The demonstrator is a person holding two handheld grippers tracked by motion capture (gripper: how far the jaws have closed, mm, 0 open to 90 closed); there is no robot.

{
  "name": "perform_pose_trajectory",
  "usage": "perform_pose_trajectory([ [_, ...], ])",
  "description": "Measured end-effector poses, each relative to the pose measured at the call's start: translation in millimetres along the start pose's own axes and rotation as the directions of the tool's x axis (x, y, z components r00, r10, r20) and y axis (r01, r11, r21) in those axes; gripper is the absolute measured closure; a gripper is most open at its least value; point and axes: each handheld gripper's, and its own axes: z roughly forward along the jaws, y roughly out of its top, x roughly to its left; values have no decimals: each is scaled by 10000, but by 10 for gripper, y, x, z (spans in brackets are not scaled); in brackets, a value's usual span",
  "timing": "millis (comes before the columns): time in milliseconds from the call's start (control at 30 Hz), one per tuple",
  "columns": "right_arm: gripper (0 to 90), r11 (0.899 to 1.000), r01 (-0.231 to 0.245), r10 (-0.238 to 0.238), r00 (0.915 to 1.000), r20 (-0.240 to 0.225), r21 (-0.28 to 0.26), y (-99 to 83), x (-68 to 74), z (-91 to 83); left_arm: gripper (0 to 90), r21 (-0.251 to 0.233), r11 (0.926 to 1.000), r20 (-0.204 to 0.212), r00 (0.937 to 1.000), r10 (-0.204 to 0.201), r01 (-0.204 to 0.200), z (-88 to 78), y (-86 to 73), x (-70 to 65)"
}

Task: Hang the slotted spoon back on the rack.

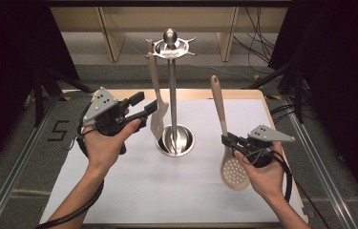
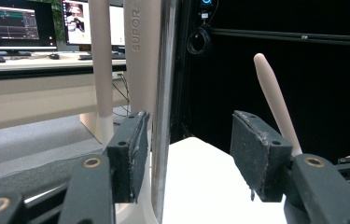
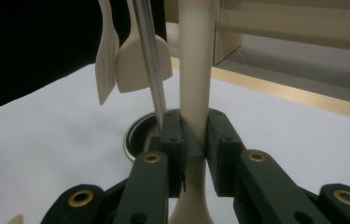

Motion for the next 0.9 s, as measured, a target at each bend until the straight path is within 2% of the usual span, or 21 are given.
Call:
perform_pose_trajectory([
  [267,792,10000,5,-5,10000,49,44,18,7,1,453,16,10000,29,10000,-1,1,-10,-2,-13],
  [300,792,9997,-201,200,9998,67,112,22,28,0,453,30,10000,32,10000,-19,19,-13,-7,-15],
  [333,792,10000,34,-34,10000,35,-41,25,16,16,453,39,10000,30,10000,-34,34,-16,-10,-16],
  [467,792,9999,97,-97,10000,8,-38,29,51,24,453,47,10000,56,10000,-6,6,-17,-11,-34],
  [500,792,9995,308,-307,9995,76,-115,31,46,22,453,54,10000,82,10000,-8,7,-11,-11,-42],
  [567,792,9998,129,-131,9999,-66,-173,28,73,32,453,74,10000,132,9999,10,-11,2,-13,-59],
  [667,792,9998,162,-163,9999,-29,-152,35,92,15,452,136,9999,235,9997,61,-64,29,-14,-91],
  [733,792,9987,413,-411,9991,46,-283,46,105,2,452,157,9998,323,9994,108,-113,48,-9,-128],
  [833,792,9995,58,-59,10000,-52,-301,65,188,-26,452,220,9997,573,9983,76,-89,79,3,-200],
  [867,792,9985,387,-391,9992,-92,-394,75,178,-20,451,264,9996,714,9974,60,-80,94,9,-223],
  [900,792,9977,454,-464,9988,-174,-502,83,193,-14,451,323,9994,818,9966,126,-153,114,19,-253],
])
